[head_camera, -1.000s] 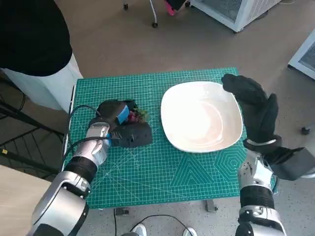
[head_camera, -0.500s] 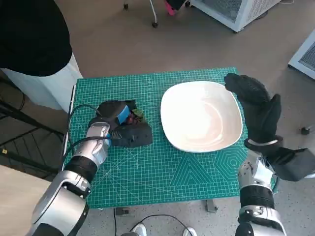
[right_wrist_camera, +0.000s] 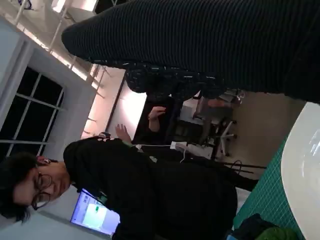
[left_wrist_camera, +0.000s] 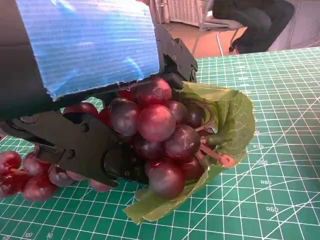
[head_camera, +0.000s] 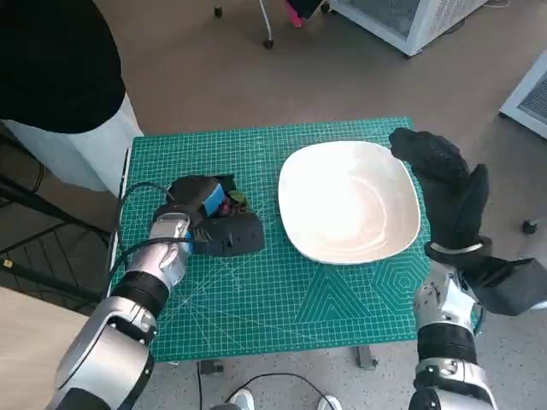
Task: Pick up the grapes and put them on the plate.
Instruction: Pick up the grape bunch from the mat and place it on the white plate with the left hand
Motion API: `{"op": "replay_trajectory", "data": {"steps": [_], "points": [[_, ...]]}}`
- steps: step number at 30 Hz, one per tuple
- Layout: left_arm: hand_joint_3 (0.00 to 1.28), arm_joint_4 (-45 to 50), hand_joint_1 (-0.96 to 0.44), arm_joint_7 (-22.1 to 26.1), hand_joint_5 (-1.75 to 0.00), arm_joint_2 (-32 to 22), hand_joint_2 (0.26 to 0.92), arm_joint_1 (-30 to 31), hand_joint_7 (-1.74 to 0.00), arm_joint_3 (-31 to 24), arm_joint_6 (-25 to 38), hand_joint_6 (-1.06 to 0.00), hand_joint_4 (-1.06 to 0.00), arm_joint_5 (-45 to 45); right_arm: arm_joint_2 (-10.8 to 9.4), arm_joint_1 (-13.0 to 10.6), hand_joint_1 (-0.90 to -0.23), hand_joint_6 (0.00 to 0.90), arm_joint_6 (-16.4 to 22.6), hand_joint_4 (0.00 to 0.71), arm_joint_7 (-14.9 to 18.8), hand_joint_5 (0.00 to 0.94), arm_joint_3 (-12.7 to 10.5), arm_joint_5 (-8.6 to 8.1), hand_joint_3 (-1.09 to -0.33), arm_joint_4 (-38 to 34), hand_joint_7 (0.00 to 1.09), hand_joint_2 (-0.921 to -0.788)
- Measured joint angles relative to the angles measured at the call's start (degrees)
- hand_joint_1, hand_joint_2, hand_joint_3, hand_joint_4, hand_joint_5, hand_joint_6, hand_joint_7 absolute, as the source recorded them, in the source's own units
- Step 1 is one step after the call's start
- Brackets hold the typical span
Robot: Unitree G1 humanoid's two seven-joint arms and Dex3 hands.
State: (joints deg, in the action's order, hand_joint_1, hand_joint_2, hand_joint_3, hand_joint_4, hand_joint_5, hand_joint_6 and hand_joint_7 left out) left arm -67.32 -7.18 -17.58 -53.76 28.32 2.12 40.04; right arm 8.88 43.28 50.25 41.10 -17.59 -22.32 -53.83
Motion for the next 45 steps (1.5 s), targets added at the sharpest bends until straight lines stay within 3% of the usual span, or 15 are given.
{"op": "replay_trajectory", "data": {"steps": [17, 34, 45], "points": [[0.12, 4.6, 0.00, 5.0, -1.26, -0.6, 0.921, 0.3, -1.21, -0.5, 3.6, -0.57, -0.61, -0.5, 0.0, -0.1, -0.575, 0.354, -1.1, 0.297, -0.1, 0.000, -0.1, -0.02, -0.628, 0.7, 0.00, -0.921], [0.11, 39.2, 0.00, 15.2, -1.35, -6.6, 0.921, 8.7, -1.04, -4.0, 15.5, -0.61, -0.64, 0.3, 0.0, -0.1, -0.590, 0.353, -1.0, 0.293, -1.4, 0.000, -0.1, 0.19, -0.641, 1.2, 0.00, -0.921], [0.11, 55.1, 0.00, 19.9, -1.44, -9.3, 0.921, 12.5, -0.94, -5.6, 19.9, -0.68, -0.58, 2.7, 0.0, -0.1, -0.592, 0.354, -1.0, 0.292, -1.7, 0.000, -0.1, 0.15, -0.640, 0.9, 0.00, -0.921]]}}
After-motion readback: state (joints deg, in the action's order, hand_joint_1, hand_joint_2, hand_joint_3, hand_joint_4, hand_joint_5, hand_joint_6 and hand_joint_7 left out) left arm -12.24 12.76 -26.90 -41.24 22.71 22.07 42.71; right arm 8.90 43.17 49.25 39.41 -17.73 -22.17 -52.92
